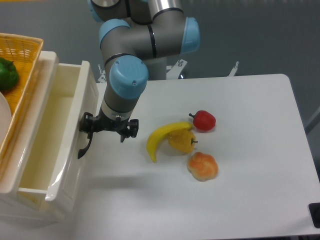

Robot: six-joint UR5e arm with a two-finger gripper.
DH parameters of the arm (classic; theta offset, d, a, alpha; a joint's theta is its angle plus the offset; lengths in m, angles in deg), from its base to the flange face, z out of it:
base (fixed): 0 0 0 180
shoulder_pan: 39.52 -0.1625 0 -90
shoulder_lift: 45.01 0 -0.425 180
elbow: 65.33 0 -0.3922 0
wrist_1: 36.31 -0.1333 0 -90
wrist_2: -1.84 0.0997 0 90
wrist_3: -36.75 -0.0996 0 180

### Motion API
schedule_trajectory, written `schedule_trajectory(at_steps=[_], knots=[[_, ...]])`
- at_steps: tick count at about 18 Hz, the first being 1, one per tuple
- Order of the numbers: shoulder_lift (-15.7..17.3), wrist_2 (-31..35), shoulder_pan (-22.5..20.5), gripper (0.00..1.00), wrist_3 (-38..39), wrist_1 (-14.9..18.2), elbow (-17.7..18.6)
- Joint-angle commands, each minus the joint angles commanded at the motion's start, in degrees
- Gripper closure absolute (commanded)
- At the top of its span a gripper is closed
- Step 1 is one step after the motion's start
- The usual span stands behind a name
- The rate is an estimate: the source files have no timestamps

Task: Slide open the top white drawer
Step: 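Pull the handle away from the cabinet, sliding the drawer out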

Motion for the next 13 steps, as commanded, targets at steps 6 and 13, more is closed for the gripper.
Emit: schedule_trajectory(at_steps=[6,13], knots=[[-0.1,0.0,-0.6,0.0,0.0,0.1,-1.0],[-0.4,3.7,-0.9,0.0,-1.0,0.1,-1.5]])
